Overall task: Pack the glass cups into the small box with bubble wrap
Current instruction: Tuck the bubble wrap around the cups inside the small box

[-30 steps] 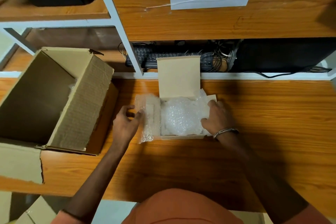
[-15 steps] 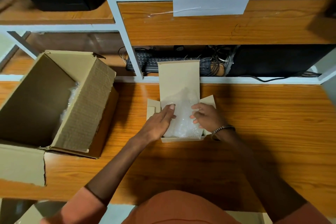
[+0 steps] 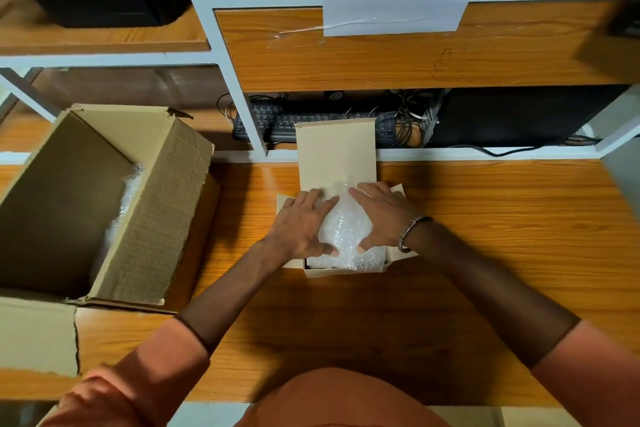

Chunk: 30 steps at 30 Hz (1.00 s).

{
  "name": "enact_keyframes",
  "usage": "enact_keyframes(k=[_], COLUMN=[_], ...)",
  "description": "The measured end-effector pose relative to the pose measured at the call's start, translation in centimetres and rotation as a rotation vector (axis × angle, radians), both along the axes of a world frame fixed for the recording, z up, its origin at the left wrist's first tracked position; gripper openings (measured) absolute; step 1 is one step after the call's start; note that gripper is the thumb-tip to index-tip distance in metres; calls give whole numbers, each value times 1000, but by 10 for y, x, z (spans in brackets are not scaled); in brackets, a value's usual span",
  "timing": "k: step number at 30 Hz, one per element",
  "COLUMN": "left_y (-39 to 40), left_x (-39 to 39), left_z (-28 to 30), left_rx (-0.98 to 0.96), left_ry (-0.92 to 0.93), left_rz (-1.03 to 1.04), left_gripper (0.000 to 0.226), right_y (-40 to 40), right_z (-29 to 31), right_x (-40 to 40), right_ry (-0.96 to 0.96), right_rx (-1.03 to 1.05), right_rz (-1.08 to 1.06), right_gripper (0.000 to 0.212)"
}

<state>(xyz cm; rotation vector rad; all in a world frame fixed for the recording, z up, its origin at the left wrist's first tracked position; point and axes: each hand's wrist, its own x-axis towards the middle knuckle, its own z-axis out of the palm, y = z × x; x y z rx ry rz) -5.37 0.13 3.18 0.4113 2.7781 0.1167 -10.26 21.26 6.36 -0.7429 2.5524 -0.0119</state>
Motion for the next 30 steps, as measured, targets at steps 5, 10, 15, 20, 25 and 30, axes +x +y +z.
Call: enact_keyframes(k=[5,10,15,20,25,30], left_y=[-5,-15,-14,-7,5,11], left_x=[-8,-13,-18,-18,-23,-28], left_z=[-3,-18,-24,-21,-28,-30], left_rx=[20,64,-62,-76,-185,-224], left_ry=[-127,-9,36,26,-19,-19], left_rz=[-56,-120,-193,-149,-80,-57], left_gripper=[131,142,123,123,128,127], right_y=[-1,-4,-6,-3,-12,-25], right_z=[-7,-14,-18,-24,-29,-27], right_x=[-1,-2,-7,-10,-15,-29], right_ry=[-116,-67,-59,-66,-61,-30], right_rx=[44,30,5,-39,-9,81], right_rz=[59,83,104,76,118,237], right_gripper=[139,129,125,118,107,112])
